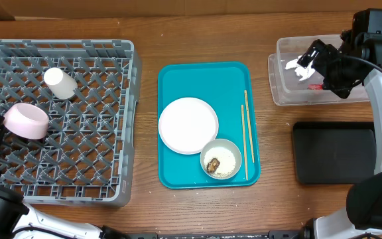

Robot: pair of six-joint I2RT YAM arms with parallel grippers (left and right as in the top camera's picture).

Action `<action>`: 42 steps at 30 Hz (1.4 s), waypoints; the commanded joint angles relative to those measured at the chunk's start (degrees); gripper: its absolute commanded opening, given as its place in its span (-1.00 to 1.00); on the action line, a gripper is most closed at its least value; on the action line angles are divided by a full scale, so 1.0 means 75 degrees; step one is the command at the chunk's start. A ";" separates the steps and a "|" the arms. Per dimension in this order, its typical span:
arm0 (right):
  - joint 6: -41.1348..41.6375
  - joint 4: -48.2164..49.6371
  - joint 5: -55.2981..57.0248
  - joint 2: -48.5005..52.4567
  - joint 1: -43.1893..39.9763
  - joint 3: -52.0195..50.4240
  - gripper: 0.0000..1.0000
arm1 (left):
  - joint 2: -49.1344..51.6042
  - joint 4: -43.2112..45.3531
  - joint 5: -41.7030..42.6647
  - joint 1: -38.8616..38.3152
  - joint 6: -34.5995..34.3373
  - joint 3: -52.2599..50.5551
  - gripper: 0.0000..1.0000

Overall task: Sort waste into correct bins and load items into the dishwasher
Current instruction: 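Lower the pink saucer into the rack's left side and place it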

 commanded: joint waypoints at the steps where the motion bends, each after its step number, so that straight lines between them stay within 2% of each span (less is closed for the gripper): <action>1: 0.0029 0.0050 -0.0029 -0.0055 -0.0012 -0.0006 1.00 | 0.0047 -0.0009 -0.0198 -0.0006 -0.0280 -0.0050 -0.47; 5: 0.0029 0.0050 -0.0029 -0.0055 -0.0012 -0.0006 1.00 | 0.0038 0.0000 -0.0329 0.0006 -0.0277 0.0012 -0.38; 8: 0.0029 0.0050 -0.0029 -0.0055 -0.0012 -0.0006 1.00 | 0.0038 0.0029 -0.0973 0.0044 -0.0469 0.0102 -0.29; 11: 0.0029 0.0050 -0.0026 -0.0055 -0.0012 -0.0006 1.00 | 0.0038 -0.0003 -0.1507 0.0134 -0.0676 0.0221 -0.27; 14: 0.0029 0.0050 -0.0029 -0.0055 -0.0012 -0.0003 1.00 | 0.0038 -0.0125 -0.1507 0.0213 -0.0679 0.0323 -0.29; 16: 0.0029 0.0050 -0.0029 -0.0055 -0.0012 -0.0006 1.00 | 0.0038 -0.0265 -0.1501 0.0227 -0.0676 0.0411 -0.42; 20: 0.0029 0.0050 -0.0029 -0.0055 -0.0012 -0.0003 1.00 | 0.0035 -0.0522 -0.1323 0.0128 -0.0600 0.0603 -0.92; 24: 0.0029 0.0050 -0.0029 -0.0055 -0.0012 -0.0003 1.00 | 0.0035 -0.0915 -0.1000 -0.0108 -0.0335 0.0991 -0.92; 29: 0.0029 0.0050 -0.0029 -0.0055 -0.0012 -0.0006 1.00 | 0.0035 -0.1641 -0.1364 -0.0551 -0.0067 0.2055 -0.92; 32: 0.0029 0.0050 -0.0029 -0.0055 -0.0012 -0.0003 1.00 | 0.0035 -0.1830 -0.2259 -0.0991 -0.0117 0.2731 -0.92; 34: 0.0029 0.0050 -0.0029 -0.0055 -0.0012 -0.0003 1.00 | 0.0035 -0.1798 -0.3284 -0.1411 -0.0440 0.2993 -0.92; 39: 0.0029 0.0050 -0.0029 -0.0055 -0.0012 -0.0003 1.00 | 0.0082 -0.1547 -0.6035 -0.2556 -0.1250 0.2975 -0.92; 42: 0.0029 0.0050 -0.0029 -0.0055 -0.0012 -0.0003 1.00 | 0.0146 -0.1454 -0.6983 -0.3086 -0.1547 0.2975 -0.92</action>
